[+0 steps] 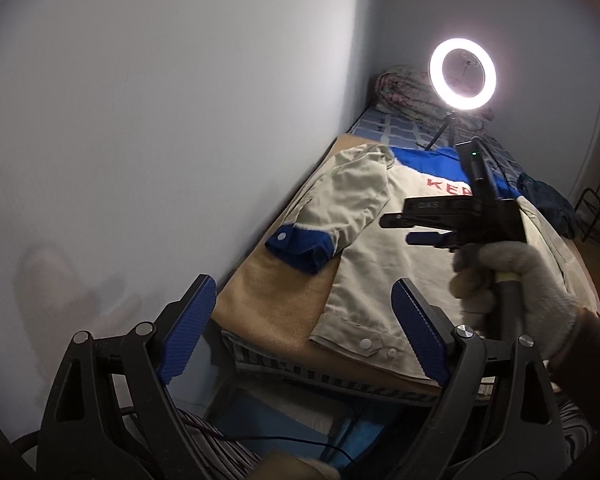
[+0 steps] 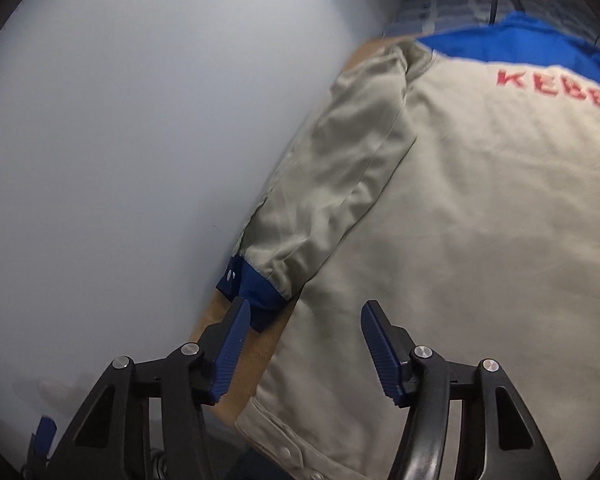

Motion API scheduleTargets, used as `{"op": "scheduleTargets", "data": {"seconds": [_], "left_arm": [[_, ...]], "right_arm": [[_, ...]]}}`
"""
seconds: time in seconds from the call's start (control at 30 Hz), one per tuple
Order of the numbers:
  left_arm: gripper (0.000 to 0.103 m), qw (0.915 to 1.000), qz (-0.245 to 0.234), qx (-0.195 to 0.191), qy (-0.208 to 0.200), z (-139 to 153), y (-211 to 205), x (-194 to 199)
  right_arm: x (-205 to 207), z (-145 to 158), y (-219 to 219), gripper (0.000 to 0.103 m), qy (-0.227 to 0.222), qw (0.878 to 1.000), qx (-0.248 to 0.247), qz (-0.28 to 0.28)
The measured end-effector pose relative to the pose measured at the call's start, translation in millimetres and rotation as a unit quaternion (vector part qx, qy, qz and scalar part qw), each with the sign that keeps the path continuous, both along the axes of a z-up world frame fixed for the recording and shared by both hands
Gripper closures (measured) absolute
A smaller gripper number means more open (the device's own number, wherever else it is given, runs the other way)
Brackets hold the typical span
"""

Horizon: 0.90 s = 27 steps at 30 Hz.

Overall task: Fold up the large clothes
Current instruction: 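Reach the right tool to the blue sleeve cuff and close on it, then close the left tool on the blue cuff while the right tool holds it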

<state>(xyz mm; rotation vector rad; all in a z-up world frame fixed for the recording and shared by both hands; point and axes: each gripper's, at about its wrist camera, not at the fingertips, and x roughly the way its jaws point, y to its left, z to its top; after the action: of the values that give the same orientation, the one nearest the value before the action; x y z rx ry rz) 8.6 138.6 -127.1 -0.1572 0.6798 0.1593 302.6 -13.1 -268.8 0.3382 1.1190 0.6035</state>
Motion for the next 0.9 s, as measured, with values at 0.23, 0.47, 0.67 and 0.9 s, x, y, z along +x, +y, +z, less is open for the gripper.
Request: {"op": "scheduleTargets", "data": {"seconds": [0.23, 0.47, 0.67, 0.9], "left_arm": [[0.011, 0.9996, 0.016, -0.023, 0.008, -12.1, 14.6, 5.5], [0.011, 0.9992, 0.019, -0.031, 0.017, -20.8, 19.7, 8.2], [0.011, 0.9990, 0.008, -0.037, 0.025, -24.8, 16.9, 16.4], [0.022, 0.9992, 0.005, -0.027, 0.029, -24.8, 12.7, 24.0]], "right_arm": [[33.7, -41.3, 29.4, 0.042, 0.038, 0.999, 0.006, -0.004], [60.8, -84.6, 32.8, 0.042, 0.102, 0.991, 0.082, -0.038], [72.7, -91.6, 43.3, 0.058, 0.096, 0.989, 0.103, -0.034], [79.3, -83.4, 54.2, 0.099, 0.112, 0.985, 0.128, -0.006]]}}
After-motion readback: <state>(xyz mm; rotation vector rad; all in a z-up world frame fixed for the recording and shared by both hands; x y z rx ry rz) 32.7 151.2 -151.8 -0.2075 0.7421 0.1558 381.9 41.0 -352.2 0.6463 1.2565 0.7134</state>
